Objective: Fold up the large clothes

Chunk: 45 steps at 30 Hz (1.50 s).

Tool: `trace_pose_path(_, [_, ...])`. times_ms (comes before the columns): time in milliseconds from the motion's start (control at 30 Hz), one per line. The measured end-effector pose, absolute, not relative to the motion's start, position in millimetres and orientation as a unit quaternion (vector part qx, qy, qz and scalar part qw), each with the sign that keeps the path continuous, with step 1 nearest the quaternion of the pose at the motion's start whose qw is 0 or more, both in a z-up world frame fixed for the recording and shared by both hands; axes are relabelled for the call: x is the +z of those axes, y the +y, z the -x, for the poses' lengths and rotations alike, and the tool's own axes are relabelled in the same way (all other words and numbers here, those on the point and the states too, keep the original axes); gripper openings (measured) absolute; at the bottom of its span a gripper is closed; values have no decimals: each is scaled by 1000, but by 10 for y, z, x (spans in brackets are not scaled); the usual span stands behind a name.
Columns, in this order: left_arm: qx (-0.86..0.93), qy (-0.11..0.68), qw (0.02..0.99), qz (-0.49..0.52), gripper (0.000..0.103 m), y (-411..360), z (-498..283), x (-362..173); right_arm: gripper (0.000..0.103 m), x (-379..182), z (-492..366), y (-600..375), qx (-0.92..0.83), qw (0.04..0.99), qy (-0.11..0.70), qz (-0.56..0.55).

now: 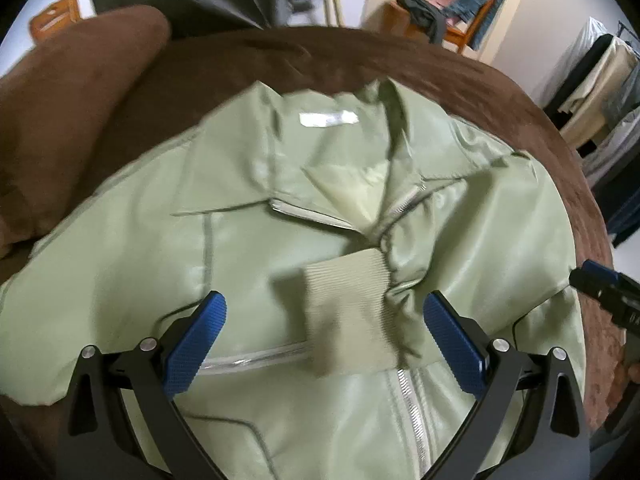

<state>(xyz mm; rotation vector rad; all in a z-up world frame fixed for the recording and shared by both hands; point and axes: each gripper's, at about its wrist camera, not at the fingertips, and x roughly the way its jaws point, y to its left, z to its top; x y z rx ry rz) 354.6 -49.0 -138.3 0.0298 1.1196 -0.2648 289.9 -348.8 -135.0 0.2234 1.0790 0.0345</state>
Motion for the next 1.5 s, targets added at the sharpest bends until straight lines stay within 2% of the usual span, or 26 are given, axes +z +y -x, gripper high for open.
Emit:
trace_pose_path(33, [-128,532,837,-12,94,-516,-3558,-1417,84,-1398,-2879,-3507,17,850,516,-105])
trace_pose_path(67, [-132,534,835,-7,86,-526,-3565,-1444,84,-1444,-2867,-3519,18,847,520,-105])
trace_pose_path(167, [-138,550,823,20,73,-508,-3581,-1562,84,-1540,-2877,-3524,22,844,526,-102])
trace_pose_path(233, [-137,563,815,29,65,-500,-3596,-1660,84,-1571,-2901,-3538,24,843,527,-104])
trace_pose_path(300, [-137,570,810,36,63,-516,-3592,-1726,84,-1585,-2932,-3552,26,843,526,-109])
trace_pose_path(400, [-137,567,811,51,46,-516,-3563,-1756,84,-1578,-2963,-3571,26,845,523,-112])
trace_pose_path(433, [-138,563,813,52,32,-523,-3547,-1756,84,-1579,-2963,-3574,27,845,522,-113])
trace_pose_path(467, [-141,562,813,55,23,-519,-3533,-1751,84,-1575,-2957,-3582,27,846,521,-113])
trace_pose_path(567, [-147,550,820,58,11,-551,-3505,-1725,84,-1576,-2958,-3590,28,848,517,-115])
trace_pose_path(967, [-134,473,867,83,9,-413,-3591,-1256,84,-1508,-2949,-3646,22,857,500,-119])
trace_pose_path(1067, [-124,483,863,73,9,-411,-3683,-1348,84,-1578,-2977,-3618,22,857,503,-112])
trace_pose_path(1133, [-113,497,857,70,9,-405,-3711,-1483,78,-1685,-3001,-3553,11,851,520,-76])
trace_pose_path(1300, [-98,523,845,52,10,-424,-3714,-1765,77,-1813,-3011,-3435,6,846,532,-16])
trace_pose_path(1500, [-95,526,844,56,10,-388,-3672,-1874,77,-1842,-3034,-3459,9,845,535,-13])
